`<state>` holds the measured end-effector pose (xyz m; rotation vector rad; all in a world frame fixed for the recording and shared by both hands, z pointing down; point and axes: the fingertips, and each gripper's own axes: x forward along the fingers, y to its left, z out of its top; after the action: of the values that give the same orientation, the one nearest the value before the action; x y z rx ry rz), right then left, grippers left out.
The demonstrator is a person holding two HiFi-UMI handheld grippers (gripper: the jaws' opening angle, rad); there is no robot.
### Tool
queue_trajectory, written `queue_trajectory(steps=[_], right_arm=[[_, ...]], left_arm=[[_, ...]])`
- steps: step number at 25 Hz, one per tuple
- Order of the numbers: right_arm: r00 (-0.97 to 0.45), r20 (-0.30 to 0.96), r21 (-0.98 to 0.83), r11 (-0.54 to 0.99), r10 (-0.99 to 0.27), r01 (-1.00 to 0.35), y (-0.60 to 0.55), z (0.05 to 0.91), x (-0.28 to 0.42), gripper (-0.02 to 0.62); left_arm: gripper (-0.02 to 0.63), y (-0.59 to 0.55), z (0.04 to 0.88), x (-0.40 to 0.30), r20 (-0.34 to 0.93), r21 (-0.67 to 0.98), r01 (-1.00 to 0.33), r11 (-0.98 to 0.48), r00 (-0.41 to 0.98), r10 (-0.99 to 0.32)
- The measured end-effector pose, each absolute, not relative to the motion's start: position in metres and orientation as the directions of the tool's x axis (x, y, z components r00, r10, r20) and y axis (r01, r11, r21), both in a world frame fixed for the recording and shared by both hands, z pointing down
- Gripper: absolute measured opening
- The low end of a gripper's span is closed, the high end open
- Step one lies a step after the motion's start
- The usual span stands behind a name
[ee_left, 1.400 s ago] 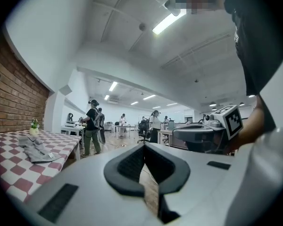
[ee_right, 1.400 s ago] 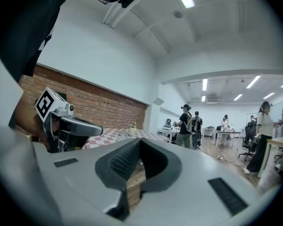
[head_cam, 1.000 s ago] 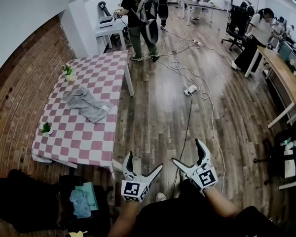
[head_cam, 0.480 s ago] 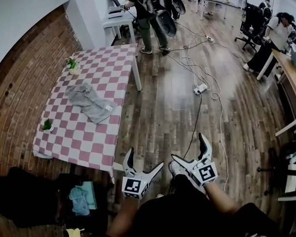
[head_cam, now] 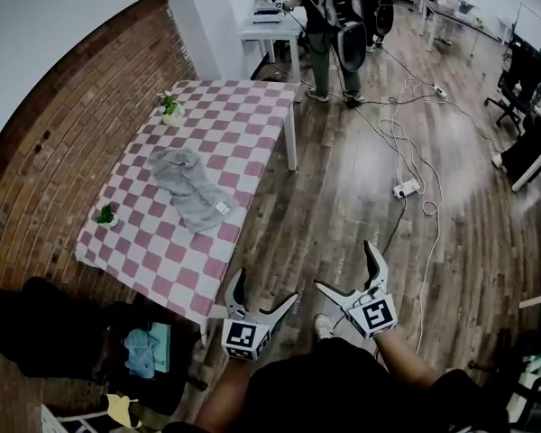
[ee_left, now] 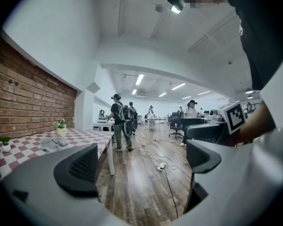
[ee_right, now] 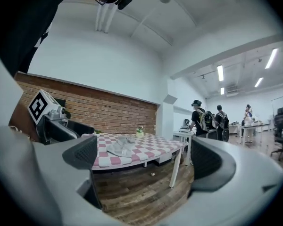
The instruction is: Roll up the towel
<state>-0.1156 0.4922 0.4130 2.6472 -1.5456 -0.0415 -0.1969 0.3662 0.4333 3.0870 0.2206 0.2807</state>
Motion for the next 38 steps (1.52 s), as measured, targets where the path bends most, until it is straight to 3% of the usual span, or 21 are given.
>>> queue_trajectory(steps=[6,15,34,38], right_arm=[[0.345,0.046,0.079,-0.341,-0.937,-0.937,0.459,0.421,-0.071,0.592],[0.116,0.086,0.114,-0.106,-0.99,-0.988,0.414,0.44,-0.058,0.592],[-0.119,0.159,0.155,0.144,-0.98,-0.977,0.254,0.47,-0.05,0.592],[-0.152,0.178,0.087,0.169,-0.972,-0.982,0.209,0.472,-0.045,0.592]], left_arm=[[0.575,0.347,0.438,-0.165,0.21,0.043,0.022,-0.999,0.977,0.031],[0.565,0.325,0.446,-0.15,0.251,0.05,-0.129,-0.99,0.961,-0.112],[0.551,0.185,0.468,-0.145,0.269,0.066,-0.285,-0.956,0.928,-0.258],[0.526,0.146,0.465,-0.143,0.259,0.06,-0.295,-0.953,0.927,-0.271]])
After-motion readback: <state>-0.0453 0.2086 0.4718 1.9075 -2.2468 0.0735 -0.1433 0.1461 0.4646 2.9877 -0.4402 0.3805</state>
